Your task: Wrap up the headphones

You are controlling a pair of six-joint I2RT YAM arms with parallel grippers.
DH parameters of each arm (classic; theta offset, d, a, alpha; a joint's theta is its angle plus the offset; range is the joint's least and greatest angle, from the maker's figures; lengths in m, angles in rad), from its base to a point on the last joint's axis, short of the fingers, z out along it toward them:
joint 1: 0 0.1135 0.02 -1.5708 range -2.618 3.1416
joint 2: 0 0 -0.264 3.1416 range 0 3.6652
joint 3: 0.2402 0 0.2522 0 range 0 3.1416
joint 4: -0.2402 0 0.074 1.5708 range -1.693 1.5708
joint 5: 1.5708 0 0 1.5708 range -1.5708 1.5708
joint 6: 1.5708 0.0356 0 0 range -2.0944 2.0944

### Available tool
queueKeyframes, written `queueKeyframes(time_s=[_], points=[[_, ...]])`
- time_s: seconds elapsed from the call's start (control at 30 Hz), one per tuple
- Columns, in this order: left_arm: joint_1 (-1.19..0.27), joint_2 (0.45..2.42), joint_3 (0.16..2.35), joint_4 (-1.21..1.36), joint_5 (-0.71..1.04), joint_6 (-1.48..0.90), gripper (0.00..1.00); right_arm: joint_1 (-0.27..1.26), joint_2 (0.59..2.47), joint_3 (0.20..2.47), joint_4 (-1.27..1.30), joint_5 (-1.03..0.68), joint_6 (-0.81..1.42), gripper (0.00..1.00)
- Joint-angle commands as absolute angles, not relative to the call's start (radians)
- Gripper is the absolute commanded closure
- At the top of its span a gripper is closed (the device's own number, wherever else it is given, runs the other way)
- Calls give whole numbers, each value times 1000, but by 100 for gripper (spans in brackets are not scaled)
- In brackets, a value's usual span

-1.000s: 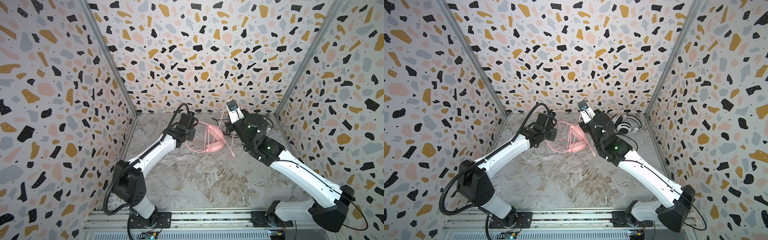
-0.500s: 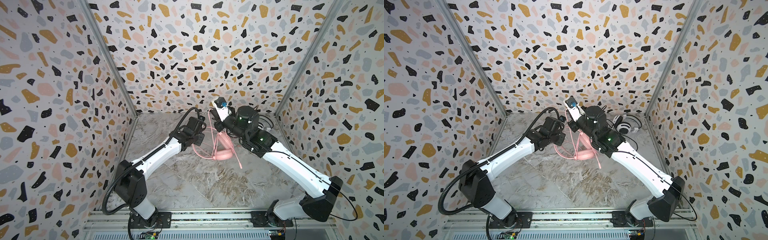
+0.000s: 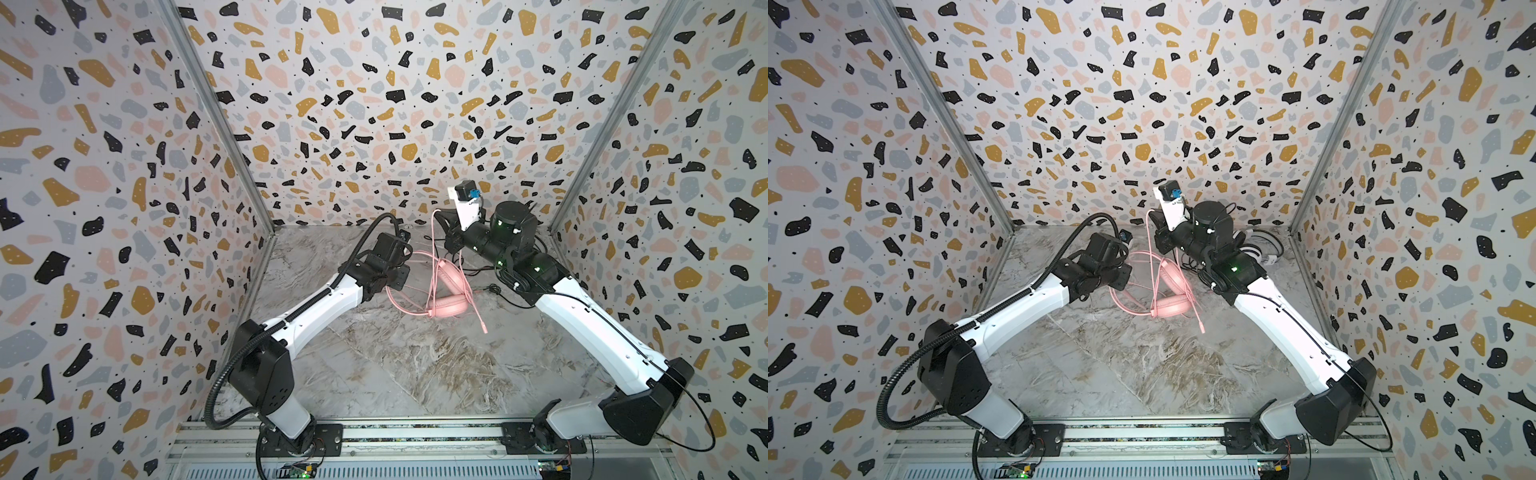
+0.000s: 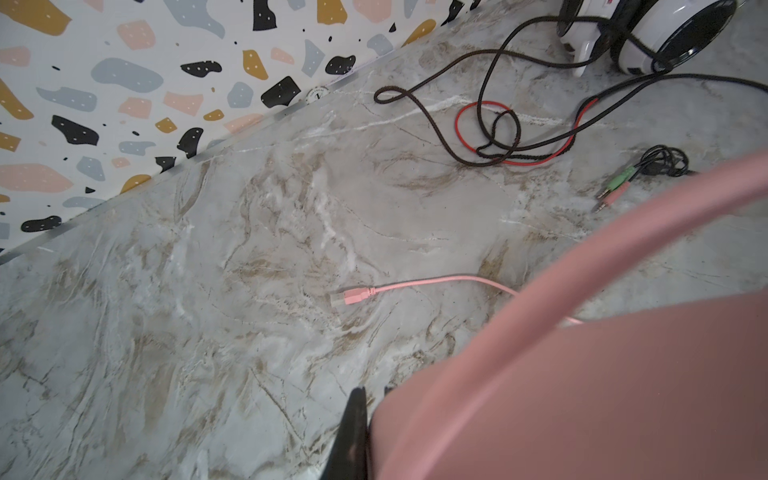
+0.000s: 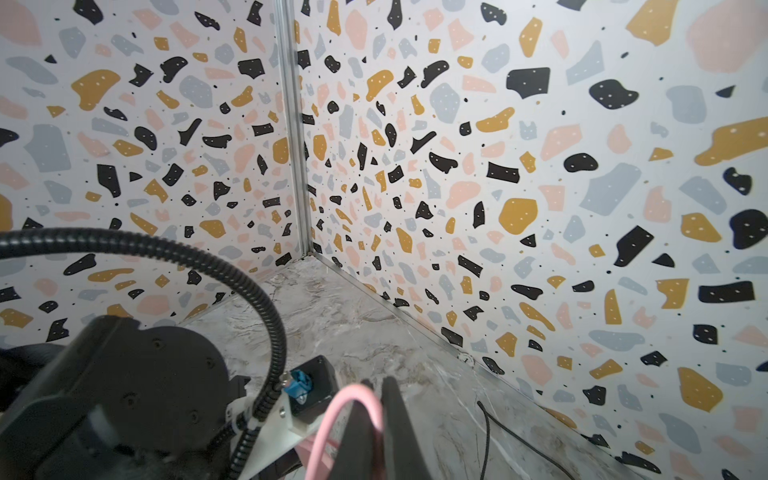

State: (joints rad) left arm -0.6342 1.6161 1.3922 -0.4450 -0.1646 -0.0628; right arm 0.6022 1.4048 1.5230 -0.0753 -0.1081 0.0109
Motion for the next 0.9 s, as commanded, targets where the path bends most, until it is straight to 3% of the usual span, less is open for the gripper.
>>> queueKeyframes(time_s=[0.0,0.33,0.63,0.87], points=[[-644,1580,1368,-394,-69,-32,100,539,1360,1513,11,-92,65,99],[-645,1520,1319,-324,188,7,100,281,1448,1372,52,-270,227,100],[-644,1513,1319,-311,344,12,100,267,1505,1336,75,-330,254,100],[-644,1506,1312,-300,348,8,100,284,1575,1319,93,-402,288,100]])
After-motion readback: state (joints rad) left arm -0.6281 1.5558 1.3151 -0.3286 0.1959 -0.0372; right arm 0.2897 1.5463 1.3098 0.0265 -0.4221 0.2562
